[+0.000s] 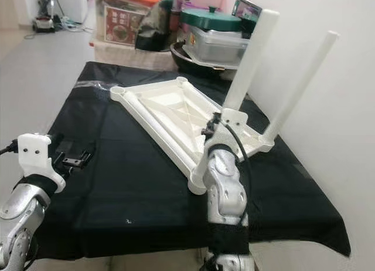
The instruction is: Building children table
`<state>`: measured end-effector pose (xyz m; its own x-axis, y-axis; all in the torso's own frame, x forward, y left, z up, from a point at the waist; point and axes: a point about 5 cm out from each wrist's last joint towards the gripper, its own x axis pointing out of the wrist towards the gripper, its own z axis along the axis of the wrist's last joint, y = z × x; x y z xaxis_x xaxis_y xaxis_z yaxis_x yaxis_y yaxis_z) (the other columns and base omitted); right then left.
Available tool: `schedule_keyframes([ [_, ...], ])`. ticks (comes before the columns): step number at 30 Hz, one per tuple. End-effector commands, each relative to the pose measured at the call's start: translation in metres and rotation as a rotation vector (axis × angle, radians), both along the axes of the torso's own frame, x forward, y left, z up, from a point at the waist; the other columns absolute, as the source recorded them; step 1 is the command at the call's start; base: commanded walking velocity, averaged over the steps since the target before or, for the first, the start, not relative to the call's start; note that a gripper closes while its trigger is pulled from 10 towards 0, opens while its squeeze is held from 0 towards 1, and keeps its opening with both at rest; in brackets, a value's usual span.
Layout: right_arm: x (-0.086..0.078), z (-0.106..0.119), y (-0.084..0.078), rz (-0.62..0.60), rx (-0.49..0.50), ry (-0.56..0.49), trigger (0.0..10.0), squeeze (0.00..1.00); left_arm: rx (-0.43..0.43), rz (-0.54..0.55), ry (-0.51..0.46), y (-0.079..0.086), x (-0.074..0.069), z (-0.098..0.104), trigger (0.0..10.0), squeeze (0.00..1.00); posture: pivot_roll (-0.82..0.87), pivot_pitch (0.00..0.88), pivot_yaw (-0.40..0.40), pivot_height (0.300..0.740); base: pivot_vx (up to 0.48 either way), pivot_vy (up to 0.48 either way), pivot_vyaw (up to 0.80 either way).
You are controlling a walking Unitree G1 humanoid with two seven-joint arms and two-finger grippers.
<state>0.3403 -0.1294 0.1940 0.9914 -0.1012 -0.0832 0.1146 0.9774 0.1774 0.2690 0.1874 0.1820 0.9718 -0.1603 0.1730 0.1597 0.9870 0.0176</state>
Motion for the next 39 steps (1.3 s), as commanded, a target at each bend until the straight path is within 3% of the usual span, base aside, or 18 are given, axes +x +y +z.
schedule_keyframes([
  [1, 0.001, -0.017, 0.004, 0.042, 0.023, 0.088, 10.0, 1.00, 0.016, -0.007, 0.016, -0.002, 0.002, -0.003, 10.0, 0.00, 0.12, 0.000, -0.155, 0.740, 0.000, 0.000, 0.00],
  [5, -0.002, 0.004, -0.004, 0.076, 0.037, 0.009, 10.0, 1.00, 0.012, -0.009, 0.016, -0.004, 0.002, -0.003, 10.0, 0.00, 0.11, 0.000, -0.155, 0.740, 0.000, 0.000, 0.00],
  [6, -0.001, 0.014, -0.011, 0.136, 0.047, -0.039, 10.0, 0.00, 0.012, -0.009, 0.017, -0.004, 0.001, -0.004, 10.0, 0.00, 0.11, 0.000, -0.153, 0.740, 0.000, 0.000, 0.00],
  [9, 0.000, 0.024, -0.016, 0.199, 0.062, -0.078, 10.0, 0.00, 0.011, -0.009, 0.017, -0.005, 0.001, -0.004, 10.0, 0.00, 0.11, 0.000, -0.153, 0.740, 0.000, 0.000, 0.00],
  [11, -0.002, 0.044, -0.027, 0.399, 0.043, -0.169, 10.0, 0.00, 0.013, -0.011, 0.018, -0.004, 0.001, -0.004, 10.0, 0.00, 0.10, 0.000, -0.149, 0.740, 0.000, 0.000, 0.00],
  [13, -0.005, 0.051, -0.030, 0.483, 0.023, -0.201, 10.0, 0.00, 0.014, -0.013, 0.018, -0.004, 0.002, -0.005, 10.0, 0.00, 0.10, 0.000, -0.149, 0.740, 0.000, 0.000, 0.00],
  [15, -0.014, 0.061, -0.032, 0.717, -0.065, -0.270, 10.0, 0.00, 0.017, -0.018, 0.018, -0.005, 0.004, -0.004, 10.0, 0.00, 0.09, 0.000, -0.142, 0.740, 0.000, 0.000, 0.00],
  [16, -0.014, 0.061, -0.032, 0.717, -0.065, -0.270, 10.0, 0.00, 0.017, -0.018, 0.018, -0.005, 0.004, -0.004, 10.0, 0.00, 0.09, 0.000, -0.142, 0.740, 0.000, 0.000, 0.00],
  [18, -0.016, 0.057, -0.033, 0.857, -0.111, -0.253, 10.0, 0.00, 0.020, -0.025, 0.015, -0.006, 0.006, -0.004, 10.0, 0.00, 0.09, 0.000, -0.141, 0.740, 0.000, 0.000, 0.00],
  [23, -0.015, 0.053, -0.029, 0.960, -0.092, -0.214, 10.0, 0.00, 0.023, -0.034, 0.012, -0.009, 0.008, -0.003, 10.0, 0.00, 0.10, 0.000, -0.139, 0.740, 0.000, 0.000, 0.00],
  [28, 0.002, 0.033, -0.022, 1.132, -0.115, -0.136, 10.0, 0.00, 0.032, -0.046, 0.006, -0.011, 0.009, -0.002, 10.0, 0.00, 0.12, 0.000, -0.158, 0.740, 0.000, 0.000, 0.00],
  [29, 0.004, 0.032, -0.022, 1.155, -0.115, -0.129, 6.8, 0.00, 0.034, -0.044, 0.005, -0.010, 0.008, -0.001, 10.0, 0.00, 0.12, 0.000, -0.158, 0.740, 0.000, 0.000, 0.00],
  [30, 0.005, 0.031, -0.023, 1.169, -0.115, -0.125, 6.8, 0.00, 0.035, -0.043, 0.004, -0.009, 0.008, -0.001, 10.0, 0.00, 0.13, 0.000, -0.159, 0.740, 0.000, 0.000, 0.00],
  [31, 0.007, 0.030, -0.024, 1.171, -0.111, -0.117, 0.0, 0.00, 0.036, -0.040, 0.004, -0.008, 0.008, -0.001, 10.0, 0.00, 0.13, 0.000, -0.163, 0.740, 0.000, 0.000, 0.00],
  [33, 0.012, 0.028, -0.026, 1.138, -0.095, -0.099, 0.0, 0.00, 0.037, -0.038, 0.004, -0.008, 0.007, -0.001, 10.0, 0.00, 0.13, 0.000, -0.166, 0.740, 0.000, 0.000, 0.00],
  [35, 0.027, 0.020, -0.034, 0.943, -0.097, -0.044, 0.0, 0.00, 0.038, -0.035, 0.006, -0.007, 0.006, -0.003, 10.0, 0.00, 0.13, 0.000, -0.168, 0.740, 0.000, 0.000, 0.00],
  [38, 0.032, 0.016, -0.037, 0.851, -0.109, -0.027, 0.0, 0.00, 0.037, -0.035, 0.006, -0.007, 0.005, -0.003, 10.0, 0.00, 0.13, 0.000, -0.168, 0.740, 0.000, 0.000, 0.00],
  [39, 0.040, 0.010, -0.045, 0.610, -0.106, 0.019, 0.0, 0.00, 0.037, -0.035, 0.007, -0.008, 0.005, -0.004, 10.0, 0.00, 0.13, 0.000, -0.169, 0.740, 0.000, 0.000, 0.00],
])
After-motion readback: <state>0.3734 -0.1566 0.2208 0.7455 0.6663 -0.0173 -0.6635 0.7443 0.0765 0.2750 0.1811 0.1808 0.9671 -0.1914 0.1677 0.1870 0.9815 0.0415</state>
